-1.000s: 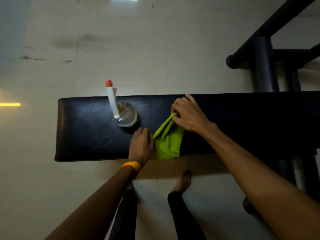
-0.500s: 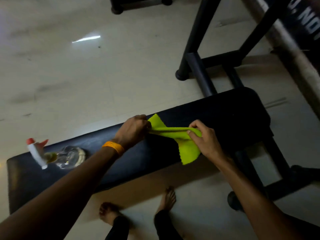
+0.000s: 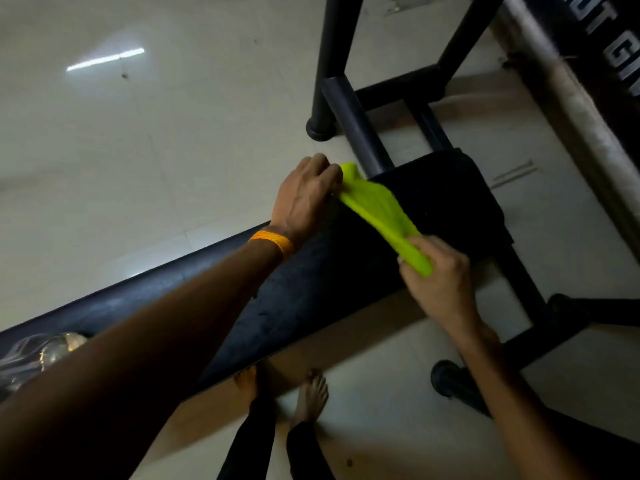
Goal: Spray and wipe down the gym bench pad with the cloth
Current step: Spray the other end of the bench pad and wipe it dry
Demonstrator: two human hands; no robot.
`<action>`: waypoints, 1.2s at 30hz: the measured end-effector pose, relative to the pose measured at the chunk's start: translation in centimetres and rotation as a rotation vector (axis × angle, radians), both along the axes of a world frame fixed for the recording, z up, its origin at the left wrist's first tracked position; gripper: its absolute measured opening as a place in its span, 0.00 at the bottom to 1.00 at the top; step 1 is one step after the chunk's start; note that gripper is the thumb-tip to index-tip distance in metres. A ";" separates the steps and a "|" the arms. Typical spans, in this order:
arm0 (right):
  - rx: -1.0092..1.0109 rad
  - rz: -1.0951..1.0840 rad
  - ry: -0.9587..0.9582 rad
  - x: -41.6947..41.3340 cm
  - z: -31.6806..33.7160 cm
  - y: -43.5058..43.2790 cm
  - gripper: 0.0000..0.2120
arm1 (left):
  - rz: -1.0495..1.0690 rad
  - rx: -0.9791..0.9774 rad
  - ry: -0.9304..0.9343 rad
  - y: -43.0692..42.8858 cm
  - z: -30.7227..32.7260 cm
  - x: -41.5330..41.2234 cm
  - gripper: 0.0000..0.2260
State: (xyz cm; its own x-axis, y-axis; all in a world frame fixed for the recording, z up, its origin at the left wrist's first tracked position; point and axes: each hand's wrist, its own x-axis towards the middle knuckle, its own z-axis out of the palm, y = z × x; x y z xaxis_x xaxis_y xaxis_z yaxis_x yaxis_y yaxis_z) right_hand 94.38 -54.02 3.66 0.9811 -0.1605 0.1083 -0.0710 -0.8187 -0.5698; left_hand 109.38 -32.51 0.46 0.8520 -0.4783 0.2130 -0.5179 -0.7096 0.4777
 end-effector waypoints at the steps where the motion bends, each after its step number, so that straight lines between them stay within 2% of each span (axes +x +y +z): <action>1: -0.044 0.055 0.090 -0.6 -1.1 0.5 0.16 | 0.027 0.014 0.041 -0.1 -1.1 0.1 0.16; 2: -0.075 0.113 0.245 -0.9 -2.4 1.0 0.18 | 0.062 0.055 0.105 0.0 -2.5 -0.1 0.17; 4: -0.028 0.200 0.580 -1.1 -5.1 2.1 0.22 | 0.126 0.180 0.284 0.5 -5.5 -1.1 0.25; 5: 0.018 0.208 0.645 -1.0 -6.3 2.4 0.23 | 0.143 0.219 0.354 0.8 -7.0 -1.8 0.27; 8: -0.027 0.120 0.474 0.9 -9.3 3.0 0.20 | 0.136 0.266 0.394 1.1 -10.6 -3.7 0.27; 11: -0.128 0.053 0.307 4.6 -12.0 3.7 0.26 | 0.133 0.264 0.353 0.8 -13.2 -4.3 0.28; 16: -0.519 0.114 0.300 8.0 -17.0 5.7 0.33 | 0.133 0.289 0.249 0.4 -16.0 -4.6 0.31; 19: -0.546 0.095 0.291 7.9 -17.6 5.9 0.32 | 0.138 0.304 0.217 0.5 -16.5 -4.6 0.31; 23: -0.545 0.244 0.249 9.1 -17.6 1.7 0.30 | 0.136 0.332 0.212 0.4 -16.5 -4.5 0.31; 24: -0.561 0.213 0.245 10.2 -17.8 -0.3 0.30 | 0.138 0.342 0.211 0.5 -16.6 -4.5 0.31; 26: -0.564 -0.032 0.275 12.2 -17.9 -3.3 0.30 | 0.138 0.365 0.208 0.5 -16.9 -4.7 0.31; 29: -0.486 -0.393 0.285 12.5 -17.9 0.1 0.29 | 0.144 0.376 0.201 0.5 -16.9 -4.6 0.32; 30: -0.467 -0.380 0.285 11.1 -17.9 2.8 0.29 | 0.147 0.376 0.194 0.5 -16.9 -4.6 0.32; 33: -0.512 0.023 0.300 6.2 -17.3 7.0 0.30 | 0.151 0.358 0.174 0.6 -16.8 -4.8 0.32; 35: -0.508 0.227 0.257 7.4 -17.4 3.2 0.30 | 0.161 0.362 0.162 0.6 -16.9 -4.9 0.32; 36: -0.527 0.249 0.244 9.1 -17.8 0.6 0.30 | 0.167 0.371 0.162 0.4 -17.1 -4.9 0.32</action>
State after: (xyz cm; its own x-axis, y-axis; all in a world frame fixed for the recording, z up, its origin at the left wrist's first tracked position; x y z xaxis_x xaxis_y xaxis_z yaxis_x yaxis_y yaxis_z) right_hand 103.46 -53.42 -14.11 0.9886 0.0895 -0.1209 0.0806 -0.9938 -0.0770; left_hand 104.46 -32.15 -16.59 0.9323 -0.3501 -0.0906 -0.3207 -0.9163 0.2400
